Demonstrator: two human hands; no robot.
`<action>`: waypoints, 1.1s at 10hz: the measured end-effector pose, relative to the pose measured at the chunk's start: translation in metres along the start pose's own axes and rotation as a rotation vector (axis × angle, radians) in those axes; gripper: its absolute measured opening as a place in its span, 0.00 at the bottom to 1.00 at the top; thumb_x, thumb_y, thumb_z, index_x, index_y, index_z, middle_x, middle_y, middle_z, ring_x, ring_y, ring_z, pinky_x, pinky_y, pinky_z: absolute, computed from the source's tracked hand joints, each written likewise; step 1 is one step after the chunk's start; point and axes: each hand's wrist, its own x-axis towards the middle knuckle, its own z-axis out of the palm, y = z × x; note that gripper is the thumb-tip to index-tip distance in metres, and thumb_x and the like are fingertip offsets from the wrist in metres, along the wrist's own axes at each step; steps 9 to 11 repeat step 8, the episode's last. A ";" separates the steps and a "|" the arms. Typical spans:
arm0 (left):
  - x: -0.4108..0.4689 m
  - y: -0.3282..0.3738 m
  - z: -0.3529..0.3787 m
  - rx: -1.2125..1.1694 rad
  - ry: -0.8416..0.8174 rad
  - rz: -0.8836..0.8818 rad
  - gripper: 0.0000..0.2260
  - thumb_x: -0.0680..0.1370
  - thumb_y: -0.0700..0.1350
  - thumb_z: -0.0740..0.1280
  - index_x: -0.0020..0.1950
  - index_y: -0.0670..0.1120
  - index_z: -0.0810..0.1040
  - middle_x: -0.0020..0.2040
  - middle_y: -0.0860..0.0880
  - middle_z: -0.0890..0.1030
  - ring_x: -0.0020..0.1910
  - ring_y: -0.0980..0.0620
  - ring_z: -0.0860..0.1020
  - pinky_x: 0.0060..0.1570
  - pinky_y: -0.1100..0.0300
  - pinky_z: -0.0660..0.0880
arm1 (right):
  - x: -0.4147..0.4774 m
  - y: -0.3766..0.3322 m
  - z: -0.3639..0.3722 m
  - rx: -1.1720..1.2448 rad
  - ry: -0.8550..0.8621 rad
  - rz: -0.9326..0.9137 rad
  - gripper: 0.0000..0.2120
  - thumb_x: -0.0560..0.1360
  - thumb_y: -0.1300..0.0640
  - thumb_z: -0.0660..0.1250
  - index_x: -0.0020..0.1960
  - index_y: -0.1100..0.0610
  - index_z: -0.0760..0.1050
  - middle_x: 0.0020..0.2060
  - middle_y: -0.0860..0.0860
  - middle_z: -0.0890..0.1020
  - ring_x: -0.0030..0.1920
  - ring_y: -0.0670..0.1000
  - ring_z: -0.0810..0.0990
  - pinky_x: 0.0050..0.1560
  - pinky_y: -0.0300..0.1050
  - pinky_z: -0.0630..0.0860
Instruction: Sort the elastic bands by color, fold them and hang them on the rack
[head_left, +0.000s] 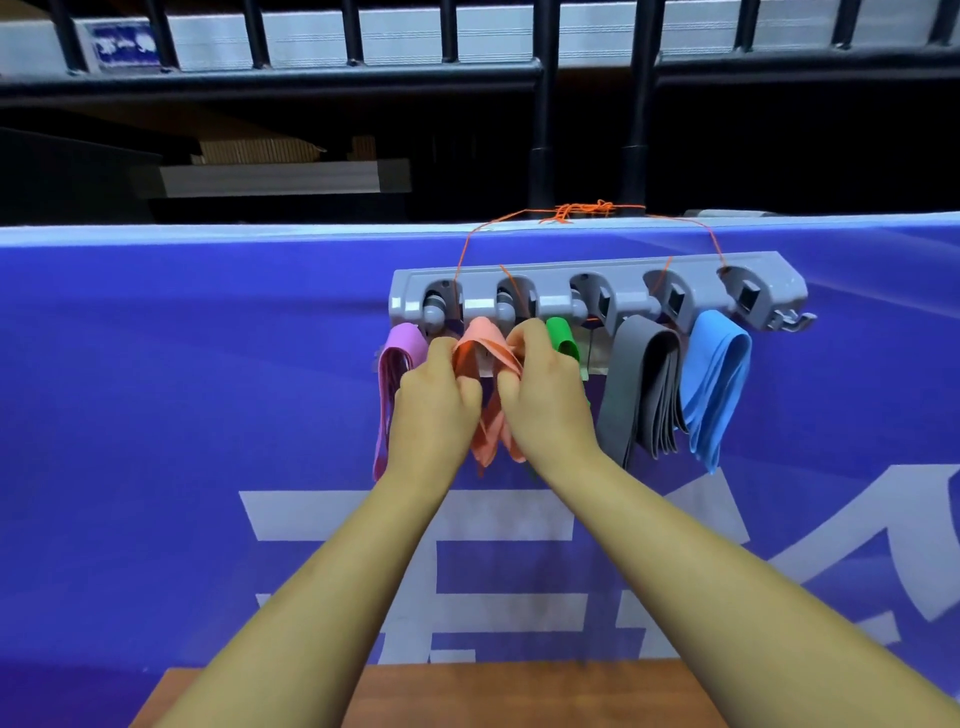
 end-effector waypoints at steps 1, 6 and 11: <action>-0.004 0.001 -0.003 -0.059 0.022 0.027 0.09 0.75 0.40 0.60 0.53 0.48 0.75 0.40 0.49 0.80 0.37 0.48 0.77 0.36 0.54 0.74 | -0.001 0.000 -0.001 0.012 0.064 -0.016 0.09 0.73 0.66 0.61 0.52 0.60 0.73 0.42 0.59 0.79 0.43 0.64 0.77 0.40 0.59 0.74; -0.033 -0.025 -0.009 -0.078 -0.286 -0.090 0.06 0.78 0.46 0.64 0.55 0.49 0.75 0.46 0.53 0.84 0.46 0.57 0.82 0.45 0.63 0.76 | -0.034 0.009 -0.002 0.125 -0.162 0.131 0.09 0.76 0.60 0.62 0.54 0.55 0.77 0.41 0.49 0.83 0.41 0.50 0.82 0.43 0.49 0.79; -0.054 -0.031 -0.031 0.014 -0.438 -0.115 0.09 0.76 0.44 0.66 0.55 0.46 0.78 0.52 0.50 0.83 0.52 0.52 0.81 0.52 0.58 0.77 | -0.062 0.004 -0.016 0.130 -0.241 0.236 0.12 0.76 0.57 0.65 0.59 0.56 0.78 0.49 0.51 0.84 0.50 0.50 0.83 0.56 0.50 0.79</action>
